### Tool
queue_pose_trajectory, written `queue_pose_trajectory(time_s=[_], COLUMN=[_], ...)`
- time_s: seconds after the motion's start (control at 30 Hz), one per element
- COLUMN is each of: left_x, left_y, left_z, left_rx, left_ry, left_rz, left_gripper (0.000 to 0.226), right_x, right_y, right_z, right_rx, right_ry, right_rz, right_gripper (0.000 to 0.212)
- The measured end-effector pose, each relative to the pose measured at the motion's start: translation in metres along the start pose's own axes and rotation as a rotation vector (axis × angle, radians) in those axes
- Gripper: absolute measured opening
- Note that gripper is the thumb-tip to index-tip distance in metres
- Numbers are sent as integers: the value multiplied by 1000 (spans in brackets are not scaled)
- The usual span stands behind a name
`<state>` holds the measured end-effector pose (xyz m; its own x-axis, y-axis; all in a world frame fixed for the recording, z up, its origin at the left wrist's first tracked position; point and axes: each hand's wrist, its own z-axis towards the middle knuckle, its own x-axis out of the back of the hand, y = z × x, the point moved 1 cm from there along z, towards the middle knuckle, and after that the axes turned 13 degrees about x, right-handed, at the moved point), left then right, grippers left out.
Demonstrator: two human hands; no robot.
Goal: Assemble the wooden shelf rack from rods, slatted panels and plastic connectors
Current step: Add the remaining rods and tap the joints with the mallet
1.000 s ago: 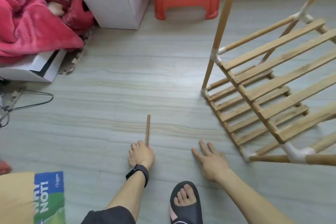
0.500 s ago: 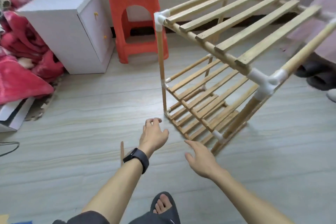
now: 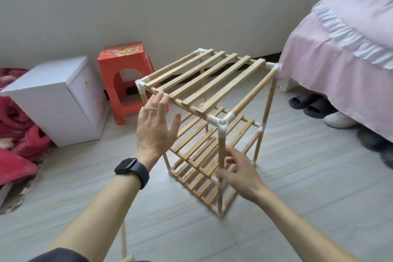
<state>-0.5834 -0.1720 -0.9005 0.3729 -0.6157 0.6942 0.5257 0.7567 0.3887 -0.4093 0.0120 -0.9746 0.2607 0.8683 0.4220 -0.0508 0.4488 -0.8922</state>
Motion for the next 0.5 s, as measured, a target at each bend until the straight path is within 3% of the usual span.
queue_pose_trajectory(time_s=[0.1, 0.27, 0.4, 0.5], left_x=[3, -2, -14, -34], left_y=[8, 3, -1, 4], left_z=[3, -8, -12, -12], left_rx=[34, -4, 357, 596], left_ry=[-33, -20, -17, -211], left_rz=[-69, -1, -34, -139], left_gripper=[50, 51, 50, 57], right_x=[-1, 43, 102, 130], right_y=[-13, 5, 49, 72], right_z=[4, 3, -5, -13], right_rx=[61, 140, -30, -61], right_ry=[-33, 148, 368, 447], right_rz=[-144, -325, -357, -342], right_gripper=[24, 29, 32, 31])
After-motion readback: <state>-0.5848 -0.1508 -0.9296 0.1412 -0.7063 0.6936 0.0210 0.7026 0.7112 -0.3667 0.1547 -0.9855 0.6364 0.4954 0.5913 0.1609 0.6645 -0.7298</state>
